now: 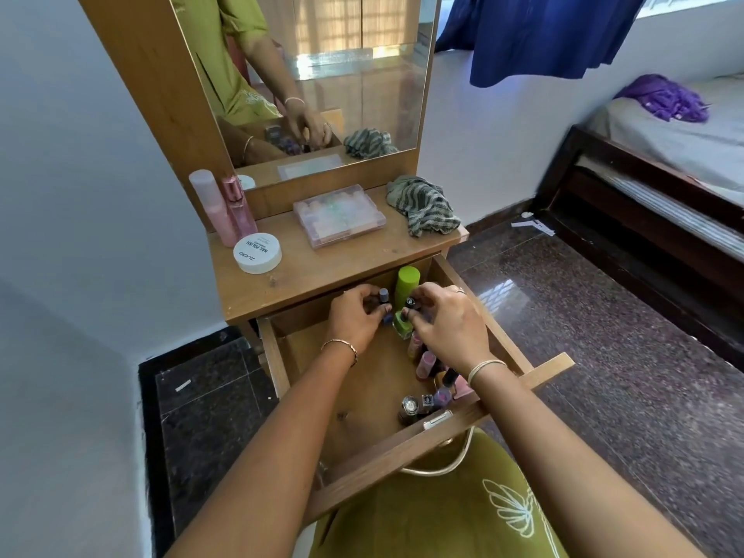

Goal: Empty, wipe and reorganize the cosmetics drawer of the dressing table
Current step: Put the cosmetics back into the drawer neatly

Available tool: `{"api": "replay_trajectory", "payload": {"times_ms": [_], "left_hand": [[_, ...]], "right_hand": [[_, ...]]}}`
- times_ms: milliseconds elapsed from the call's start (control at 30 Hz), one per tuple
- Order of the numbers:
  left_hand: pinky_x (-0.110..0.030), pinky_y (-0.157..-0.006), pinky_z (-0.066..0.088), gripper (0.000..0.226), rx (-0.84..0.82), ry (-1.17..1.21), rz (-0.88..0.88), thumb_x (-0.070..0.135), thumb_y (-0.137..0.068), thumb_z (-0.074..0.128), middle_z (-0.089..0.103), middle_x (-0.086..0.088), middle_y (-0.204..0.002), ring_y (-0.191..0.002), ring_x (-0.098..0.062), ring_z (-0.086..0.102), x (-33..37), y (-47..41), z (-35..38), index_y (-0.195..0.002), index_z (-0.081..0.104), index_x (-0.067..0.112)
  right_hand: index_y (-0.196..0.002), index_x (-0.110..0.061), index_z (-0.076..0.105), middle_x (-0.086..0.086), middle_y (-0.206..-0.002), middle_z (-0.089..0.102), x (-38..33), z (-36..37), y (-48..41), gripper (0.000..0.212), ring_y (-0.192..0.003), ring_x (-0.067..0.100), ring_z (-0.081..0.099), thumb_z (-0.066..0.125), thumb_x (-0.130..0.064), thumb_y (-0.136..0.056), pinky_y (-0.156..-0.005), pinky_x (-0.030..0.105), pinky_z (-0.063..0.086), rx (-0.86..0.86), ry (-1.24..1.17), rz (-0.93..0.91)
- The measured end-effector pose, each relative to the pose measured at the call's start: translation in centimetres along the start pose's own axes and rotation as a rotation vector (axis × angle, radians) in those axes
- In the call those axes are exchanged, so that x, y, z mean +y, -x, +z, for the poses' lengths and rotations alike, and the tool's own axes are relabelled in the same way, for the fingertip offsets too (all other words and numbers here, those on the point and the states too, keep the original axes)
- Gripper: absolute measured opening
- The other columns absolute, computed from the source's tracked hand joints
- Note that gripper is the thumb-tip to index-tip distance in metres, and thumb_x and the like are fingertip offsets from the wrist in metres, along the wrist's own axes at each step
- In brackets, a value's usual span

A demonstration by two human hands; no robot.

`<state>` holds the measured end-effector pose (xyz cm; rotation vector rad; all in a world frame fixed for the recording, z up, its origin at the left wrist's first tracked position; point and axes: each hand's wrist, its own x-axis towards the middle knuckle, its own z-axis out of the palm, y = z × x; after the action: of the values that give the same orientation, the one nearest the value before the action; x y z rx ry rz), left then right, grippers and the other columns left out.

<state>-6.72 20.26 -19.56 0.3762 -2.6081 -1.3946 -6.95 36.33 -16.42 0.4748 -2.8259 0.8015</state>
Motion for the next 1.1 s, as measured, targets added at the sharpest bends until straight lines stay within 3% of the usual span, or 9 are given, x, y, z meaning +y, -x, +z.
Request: {"api": "replay_trajectory", "payload": {"times_ms": [267, 500, 700, 867, 1100], "left_hand": [[0.006, -0.061, 0.036, 0.024, -0.057, -0.003, 0.022, 0.01, -0.079, 0.073, 0.071, 0.001, -0.095, -0.071, 0.001, 0.055, 0.0, -1.2, 1.1, -0.103, 0.071, 0.011], [0.005, -0.06, 0.037, 0.023, -0.08, 0.007, 0.034, 0.012, -0.078, 0.074, 0.065, 0.011, -0.085, -0.065, 0.012, 0.052, 0.3, -1.4, 1.8, -0.101, 0.071, 0.014], [0.003, -0.063, 0.04, 0.023, -0.072, 0.023, 0.036, 0.012, -0.078, 0.074, 0.064, 0.012, -0.084, -0.071, 0.008, 0.055, 0.4, -1.0, 1.8, -0.101, 0.071, 0.015], [-0.008, -0.073, 0.05, 0.028, -0.07, 0.062, 0.031, 0.01, -0.077, 0.074, 0.069, 0.007, -0.092, -0.079, -0.003, 0.063, 0.8, -0.4, 1.1, -0.104, 0.069, 0.015], [-0.002, -0.066, 0.046, 0.022, 0.041, 0.144, 0.046, 0.011, -0.08, 0.072, 0.067, 0.011, -0.086, -0.073, 0.004, 0.062, 1.7, 2.0, -1.9, -0.099, 0.068, 0.022]], "right_hand": [[-0.091, -0.026, 0.069, -0.002, -0.083, 0.069, 0.2, 0.8, 0.0, 0.018, -0.087, 0.02, 0.058, 0.069, -0.038, -0.078, -0.075, 0.035, 0.048, 0.026, 0.137, 0.015], [-0.087, -0.024, 0.069, -0.002, -0.086, 0.069, 0.2, 1.2, -0.3, 0.018, -0.087, 0.021, 0.058, 0.068, -0.039, -0.078, -0.074, 0.034, 0.045, 0.03, 0.186, 0.053], [-0.089, -0.025, 0.071, -0.003, -0.087, 0.069, 0.2, 1.3, -0.2, 0.022, -0.088, 0.02, 0.058, 0.065, -0.043, -0.079, -0.076, 0.035, 0.047, 0.027, 0.167, 0.075], [-0.091, -0.026, 0.072, -0.007, -0.084, 0.068, 0.1, 0.7, 0.1, 0.026, -0.085, 0.017, 0.058, 0.066, -0.046, -0.076, -0.074, 0.033, 0.047, 0.05, 0.117, 0.07], [-0.087, -0.024, 0.069, -0.008, -0.078, 0.066, -1.5, -0.7, 0.6, 0.019, -0.079, 0.016, 0.057, 0.07, -0.039, -0.075, -0.069, 0.031, 0.047, 0.18, 0.036, 0.04]]}}
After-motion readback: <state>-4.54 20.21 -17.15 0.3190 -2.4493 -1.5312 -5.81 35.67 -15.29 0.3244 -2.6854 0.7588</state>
